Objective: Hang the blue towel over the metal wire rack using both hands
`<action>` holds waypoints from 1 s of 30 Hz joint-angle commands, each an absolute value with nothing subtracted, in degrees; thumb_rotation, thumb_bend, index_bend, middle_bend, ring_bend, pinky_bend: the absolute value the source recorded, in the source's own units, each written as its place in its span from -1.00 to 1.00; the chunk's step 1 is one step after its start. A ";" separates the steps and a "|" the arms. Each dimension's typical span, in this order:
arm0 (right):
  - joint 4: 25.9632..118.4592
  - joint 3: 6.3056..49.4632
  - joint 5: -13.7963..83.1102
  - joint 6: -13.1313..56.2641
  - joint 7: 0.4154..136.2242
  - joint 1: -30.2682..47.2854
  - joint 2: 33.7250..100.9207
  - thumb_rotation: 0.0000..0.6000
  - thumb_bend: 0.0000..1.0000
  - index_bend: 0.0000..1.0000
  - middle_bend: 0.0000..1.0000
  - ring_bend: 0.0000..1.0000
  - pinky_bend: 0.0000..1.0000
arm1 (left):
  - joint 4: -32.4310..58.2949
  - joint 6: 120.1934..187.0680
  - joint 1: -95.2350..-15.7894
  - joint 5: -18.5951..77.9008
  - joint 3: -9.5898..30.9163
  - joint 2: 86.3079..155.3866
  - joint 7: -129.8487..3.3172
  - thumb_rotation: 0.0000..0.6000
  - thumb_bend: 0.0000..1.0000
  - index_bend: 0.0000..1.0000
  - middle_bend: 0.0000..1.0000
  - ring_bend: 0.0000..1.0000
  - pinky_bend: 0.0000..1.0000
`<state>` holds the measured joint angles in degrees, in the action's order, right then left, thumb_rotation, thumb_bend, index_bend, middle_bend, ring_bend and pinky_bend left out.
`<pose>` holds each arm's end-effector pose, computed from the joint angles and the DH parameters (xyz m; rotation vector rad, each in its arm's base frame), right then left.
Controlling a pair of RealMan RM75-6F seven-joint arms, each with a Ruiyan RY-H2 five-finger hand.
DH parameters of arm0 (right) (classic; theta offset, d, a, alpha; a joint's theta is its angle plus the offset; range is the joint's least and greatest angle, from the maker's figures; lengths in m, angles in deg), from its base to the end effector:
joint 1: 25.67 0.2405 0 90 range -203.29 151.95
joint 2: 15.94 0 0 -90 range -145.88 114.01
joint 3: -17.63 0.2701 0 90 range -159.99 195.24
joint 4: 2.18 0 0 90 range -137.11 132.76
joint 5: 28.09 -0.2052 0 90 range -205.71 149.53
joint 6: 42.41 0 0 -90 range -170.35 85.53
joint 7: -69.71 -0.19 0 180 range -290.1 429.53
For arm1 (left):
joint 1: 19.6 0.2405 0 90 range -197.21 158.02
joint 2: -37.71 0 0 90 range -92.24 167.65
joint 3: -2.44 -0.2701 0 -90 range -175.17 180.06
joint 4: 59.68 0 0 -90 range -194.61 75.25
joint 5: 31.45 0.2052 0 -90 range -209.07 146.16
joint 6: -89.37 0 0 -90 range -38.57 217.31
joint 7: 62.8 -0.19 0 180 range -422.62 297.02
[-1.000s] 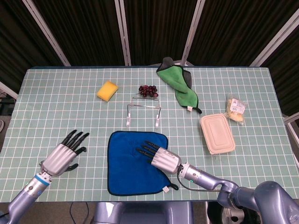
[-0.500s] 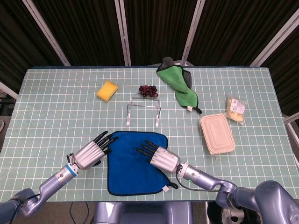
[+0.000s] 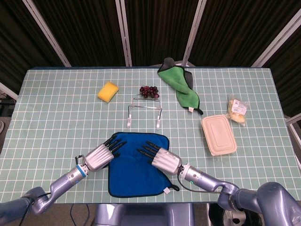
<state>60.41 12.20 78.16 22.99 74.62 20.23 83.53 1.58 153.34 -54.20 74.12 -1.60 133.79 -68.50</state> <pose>-0.1128 -0.3163 -0.1036 2.4091 -0.2461 1.1297 -0.1947 0.3101 -0.0829 -2.2949 -0.4160 -0.9386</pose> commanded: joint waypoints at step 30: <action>60.61 11.89 78.85 25.40 73.89 19.96 83.50 1.00 -0.03 0.20 -1.00 -1.00 -1.00 | 2.66 155.51 -56.15 71.54 -2.58 135.79 -67.83 1.00 0.02 0.36 -1.00 -1.00 -1.00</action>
<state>60.43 11.83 78.83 25.26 73.91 20.00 83.65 2.66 155.15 -56.23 71.66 -2.72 135.71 -68.07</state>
